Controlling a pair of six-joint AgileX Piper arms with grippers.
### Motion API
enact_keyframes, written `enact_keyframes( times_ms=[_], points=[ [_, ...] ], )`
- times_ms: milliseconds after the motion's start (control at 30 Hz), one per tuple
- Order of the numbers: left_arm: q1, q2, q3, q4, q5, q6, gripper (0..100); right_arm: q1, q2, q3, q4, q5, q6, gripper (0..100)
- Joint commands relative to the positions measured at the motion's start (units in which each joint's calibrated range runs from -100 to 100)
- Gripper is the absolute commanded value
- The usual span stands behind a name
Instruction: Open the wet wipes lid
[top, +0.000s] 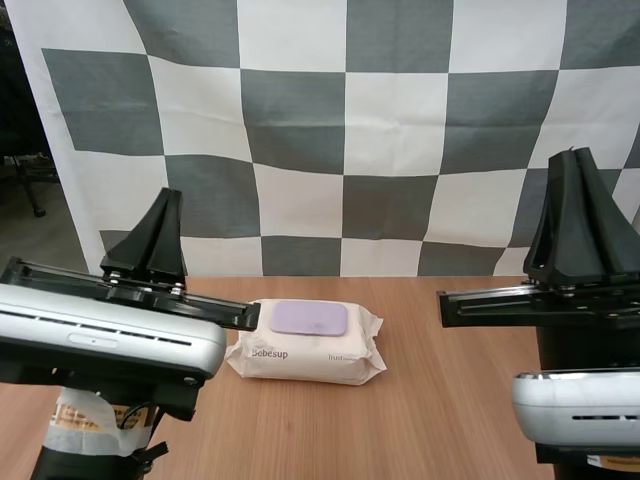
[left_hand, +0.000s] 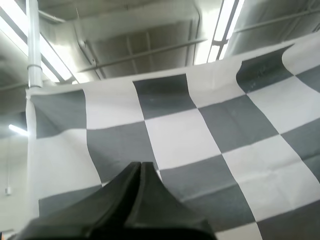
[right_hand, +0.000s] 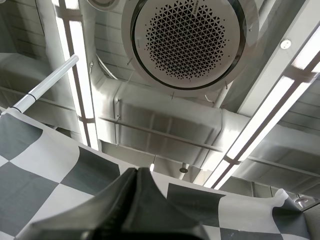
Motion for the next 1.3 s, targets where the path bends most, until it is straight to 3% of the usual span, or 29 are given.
enact_keyframes(
  times_ms=[0, 200, 267, 333, 400, 500, 600, 733, 867, 933, 1067, 1167, 1267],
  points=[
    [-0.03, 0.0, 0.0, -1.2, -17.0, 3.0, 0, -1.3, 0.0, 0.0, 0.5, 3.1, 0.0, 0],
    [-0.03, 0.0, -0.4, -1.7, -23.0, 5.3, 0, -1.6, 0.0, 0.0, 2.0, 3.9, -0.1, 0],
    [-0.03, 0.0, -4.8, -4.6, -23.0, 5.0, 0, -1.6, 0.0, 0.0, 1.5, -0.1, -0.1, 0],
    [-0.03, 0.0, -11.2, -10.5, -18.5, 3.4, 0, -1.6, 0.0, -1.5, 1.5, 3.0, -0.1, 0],
    [-0.03, 2.3, -22.1, -15.4, -3.8, 2.5, 0, -1.6, 0.1, -9.2, 5.1, 17.4, 0.3, 0],
    [-0.1, 12.4, -42.7, -10.5, 20.5, 2.5, 0, -1.6, 6.8, -24.9, 11.5, 43.1, 0.7, 0],
    [-0.1, 26.0, -63.8, -3.4, 43.4, 2.5, 0, -1.6, 18.9, -47.0, 7.0, 70.7, -1.5, 0],
    [-0.1, 42.6, -89.3, -4.0, 89.6, 4.9, 0, -1.8, 36.2, -71.2, -1.4, 118.0, -4.6, 0],
    [-0.1, 57.0, -105.6, -7.7, 131.0, 12.5, 0, -3.8, 48.5, -83.2, -0.5, 149.7, -7.4, 0],
    [0.05, 61.8, -106.7, -7.1, 140.8, 15.6, 0, -3.7, 54.0, -83.8, -1.7, 157.1, -8.6, 0],
    [0.05, 66.4, -101.7, -0.1, 142.6, 16.6, 0, -3.7, 61.2, -82.0, -8.9, 159.9, -9.1, 0],
    [0.05, 66.7, -92.3, 7.0, 135.9, 20.7, 0, -3.7, 63.3, -77.8, -14.8, 155.0, -9.3, 0],
    [0.44, 65.4, -81.1, 19.6, 124.2, 16.8, 0, -3.7, 63.5, -71.3, -19.0, 146.6, -9.5, 0]
  ],
)
